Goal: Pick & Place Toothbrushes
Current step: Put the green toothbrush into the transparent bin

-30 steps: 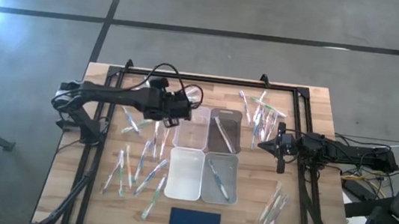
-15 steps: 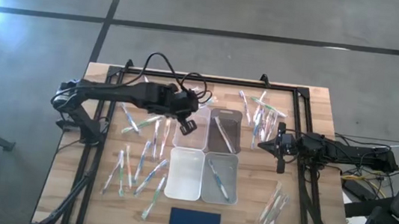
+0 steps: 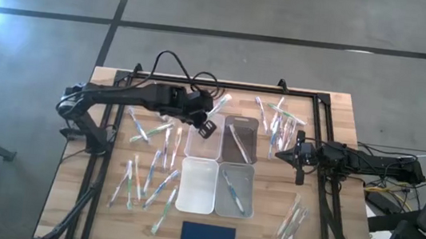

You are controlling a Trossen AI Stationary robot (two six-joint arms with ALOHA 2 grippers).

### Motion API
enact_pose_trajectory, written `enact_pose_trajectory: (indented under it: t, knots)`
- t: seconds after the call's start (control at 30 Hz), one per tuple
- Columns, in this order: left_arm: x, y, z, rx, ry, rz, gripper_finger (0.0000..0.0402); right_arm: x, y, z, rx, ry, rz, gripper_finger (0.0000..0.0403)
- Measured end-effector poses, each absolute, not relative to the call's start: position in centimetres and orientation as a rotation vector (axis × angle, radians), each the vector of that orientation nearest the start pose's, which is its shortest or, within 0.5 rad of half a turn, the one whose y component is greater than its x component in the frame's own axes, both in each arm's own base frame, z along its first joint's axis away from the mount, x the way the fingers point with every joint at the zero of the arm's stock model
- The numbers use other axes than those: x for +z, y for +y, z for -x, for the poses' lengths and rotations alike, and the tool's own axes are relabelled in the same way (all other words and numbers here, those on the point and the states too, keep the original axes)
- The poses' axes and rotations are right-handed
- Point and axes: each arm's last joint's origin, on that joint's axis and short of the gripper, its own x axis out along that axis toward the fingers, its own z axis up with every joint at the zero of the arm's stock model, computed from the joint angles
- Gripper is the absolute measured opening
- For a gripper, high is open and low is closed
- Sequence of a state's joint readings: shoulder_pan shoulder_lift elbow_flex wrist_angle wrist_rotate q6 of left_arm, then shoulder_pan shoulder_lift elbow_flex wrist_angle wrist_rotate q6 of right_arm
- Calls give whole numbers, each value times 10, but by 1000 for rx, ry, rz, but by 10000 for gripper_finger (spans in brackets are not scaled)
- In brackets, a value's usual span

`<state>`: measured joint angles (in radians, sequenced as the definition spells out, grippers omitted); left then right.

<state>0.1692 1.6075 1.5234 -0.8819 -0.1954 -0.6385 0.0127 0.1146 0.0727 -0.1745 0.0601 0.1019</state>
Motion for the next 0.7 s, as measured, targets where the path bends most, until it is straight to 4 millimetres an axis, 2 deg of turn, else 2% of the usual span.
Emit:
enact_pose_trajectory:
  t: [0.1,0.27,0.43,0.7]
  knots:
    - [324,73,-328,681,816,663,0,163,0,-99,-58,214,-91,8]
    - [309,83,-335,738,838,724,0,163,-1,-99,-58,214,-93,8]
    - [290,85,-346,742,899,748,0,163,0,-99,-58,214,-91,8]
    - [270,78,-357,741,970,753,0,163,0,-99,-58,213,-94,8]
